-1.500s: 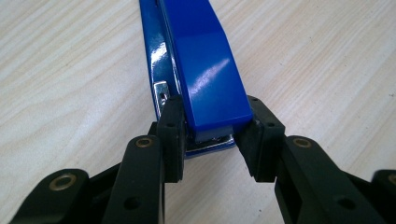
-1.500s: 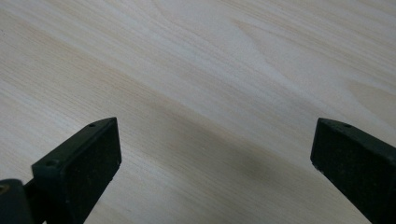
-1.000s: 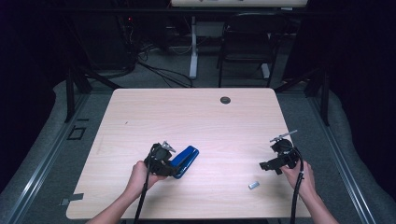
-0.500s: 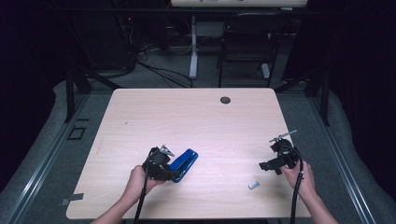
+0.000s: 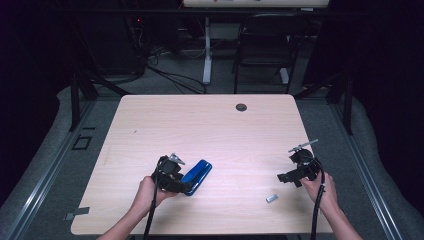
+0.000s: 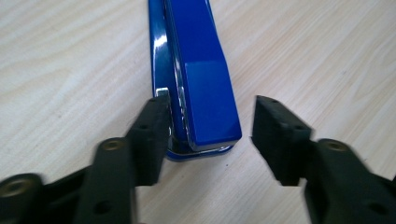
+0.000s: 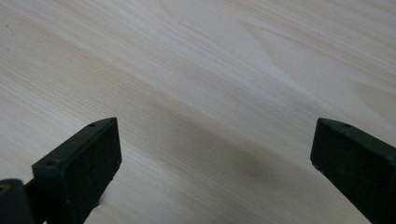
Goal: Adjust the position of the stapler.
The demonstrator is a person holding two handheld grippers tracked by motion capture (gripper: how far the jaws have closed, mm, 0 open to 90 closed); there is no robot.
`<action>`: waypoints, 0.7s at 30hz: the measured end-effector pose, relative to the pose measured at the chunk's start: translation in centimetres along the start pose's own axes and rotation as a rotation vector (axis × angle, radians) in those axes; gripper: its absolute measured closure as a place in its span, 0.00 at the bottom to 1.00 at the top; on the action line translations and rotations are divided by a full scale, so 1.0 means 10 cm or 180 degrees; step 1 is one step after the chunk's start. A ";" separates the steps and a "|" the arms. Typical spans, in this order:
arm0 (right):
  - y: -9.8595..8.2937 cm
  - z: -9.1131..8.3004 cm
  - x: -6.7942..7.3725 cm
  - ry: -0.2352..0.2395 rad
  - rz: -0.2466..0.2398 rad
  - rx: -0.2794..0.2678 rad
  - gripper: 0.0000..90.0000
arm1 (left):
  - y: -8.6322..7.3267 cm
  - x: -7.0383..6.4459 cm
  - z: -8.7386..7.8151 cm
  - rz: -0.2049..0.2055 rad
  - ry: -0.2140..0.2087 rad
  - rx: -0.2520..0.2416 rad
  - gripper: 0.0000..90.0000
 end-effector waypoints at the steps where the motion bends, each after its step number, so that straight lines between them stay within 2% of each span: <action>1: 0.00 0.00 0.00 0.0005 0.0005 -0.0002 0.02 | 0.01 0.00 -0.03 -0.0027 -0.0024 -0.0056 0.48; 3: 0.00 0.00 0.00 0.0007 0.0007 0.0001 0.02 | 0.01 0.01 -0.10 -0.0070 -0.0036 -0.0160 0.40; 4: 0.00 0.00 0.00 0.0006 0.0002 0.0009 0.02 | 0.01 0.01 -0.14 -0.0099 -0.0059 -0.0213 0.33; 6: 0.00 0.01 0.01 0.0019 0.0036 -0.0032 0.02 | 0.02 0.05 -0.19 -0.0144 -0.0012 -0.0310 0.31; 7: 0.00 0.00 0.00 -0.0016 0.0014 0.0012 0.02 | 0.02 0.08 -0.21 -0.0175 0.0017 -0.0354 0.28; 9: 0.01 0.01 0.02 0.0025 0.0042 -0.0035 0.02 | 0.01 0.16 -0.23 -0.0242 0.0075 -0.0393 0.24; 10: 0.00 0.00 0.00 -0.0006 -0.0023 0.0037 0.02 | 0.01 0.20 -0.24 -0.0286 0.0080 -0.0404 0.22; 11: 0.00 0.00 0.01 -0.0009 -0.0024 0.0035 0.02 | 0.00 0.24 -0.24 -0.0308 0.0101 -0.0397 0.21; 15: -0.01 0.00 0.00 0.0005 -0.0038 0.0069 0.02 | -0.04 0.40 -0.19 -0.0367 0.0307 -0.0329 0.27; 16: 0.00 0.00 0.01 0.0016 -0.0018 0.0046 0.02 | -0.05 0.43 -0.17 -0.0381 0.0306 -0.0291 0.29; 18: 0.00 0.00 0.00 0.0003 -0.0030 0.0064 0.02 | -0.08 0.47 -0.12 -0.0397 0.0316 -0.0198 0.38; 21: 0.00 0.00 0.02 0.0034 -0.0012 0.0042 0.02 | -0.10 0.50 -0.04 -0.0357 0.0299 -0.0094 0.49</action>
Point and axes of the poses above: each handheld gripper's, and its own axes: z roughly forward along the jaws, y roughly out of its top, x roughly to its left, the point moved 6 cm from there along z, roughly forward along the jaws, and after that the axes turned 9 degrees about x, right-handed, at the moved point
